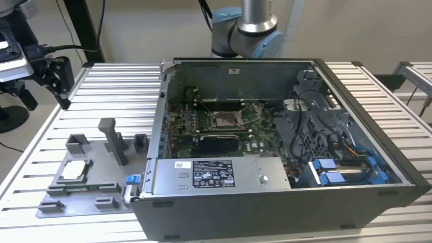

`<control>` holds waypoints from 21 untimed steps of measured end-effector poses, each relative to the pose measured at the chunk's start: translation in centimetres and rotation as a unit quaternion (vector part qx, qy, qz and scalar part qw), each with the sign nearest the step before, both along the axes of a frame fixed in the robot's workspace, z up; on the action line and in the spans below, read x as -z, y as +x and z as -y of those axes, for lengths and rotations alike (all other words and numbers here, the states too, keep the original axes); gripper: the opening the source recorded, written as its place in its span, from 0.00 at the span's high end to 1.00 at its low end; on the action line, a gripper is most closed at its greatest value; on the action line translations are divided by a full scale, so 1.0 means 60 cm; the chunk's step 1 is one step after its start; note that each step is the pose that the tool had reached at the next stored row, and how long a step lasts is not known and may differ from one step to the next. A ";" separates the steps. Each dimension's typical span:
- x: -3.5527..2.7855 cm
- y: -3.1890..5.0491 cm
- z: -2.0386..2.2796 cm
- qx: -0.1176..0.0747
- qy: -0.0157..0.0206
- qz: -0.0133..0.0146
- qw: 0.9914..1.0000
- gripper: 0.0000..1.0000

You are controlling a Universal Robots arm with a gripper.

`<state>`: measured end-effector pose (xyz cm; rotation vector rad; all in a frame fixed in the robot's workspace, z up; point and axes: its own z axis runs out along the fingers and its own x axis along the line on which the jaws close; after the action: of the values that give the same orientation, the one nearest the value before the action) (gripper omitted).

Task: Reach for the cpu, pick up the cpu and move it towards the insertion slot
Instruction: 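Reach for the cpu, then pick up the cpu and move it towards the insertion slot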

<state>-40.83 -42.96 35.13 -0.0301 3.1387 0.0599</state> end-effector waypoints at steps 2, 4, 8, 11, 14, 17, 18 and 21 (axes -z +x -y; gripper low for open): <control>0.003 0.000 0.0000 0.000 0.000 0.000 1.000 0.00; 0.006 0.000 0.0000 0.000 0.000 0.000 1.000 0.00; 0.010 0.000 -0.0001 0.000 0.000 0.000 1.000 0.00; 0.012 -0.001 0.0000 0.000 0.000 0.000 1.000 0.00; 0.015 -0.001 0.0000 0.000 0.000 0.000 1.000 0.00; 0.020 -0.001 0.0000 0.000 0.000 0.000 1.000 0.00; 0.021 -0.001 0.0000 0.000 0.000 0.000 1.000 0.00; 0.025 -0.001 0.0000 0.000 0.000 0.000 1.000 0.00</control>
<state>-40.86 -42.96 33.63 -0.0301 3.1388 0.0600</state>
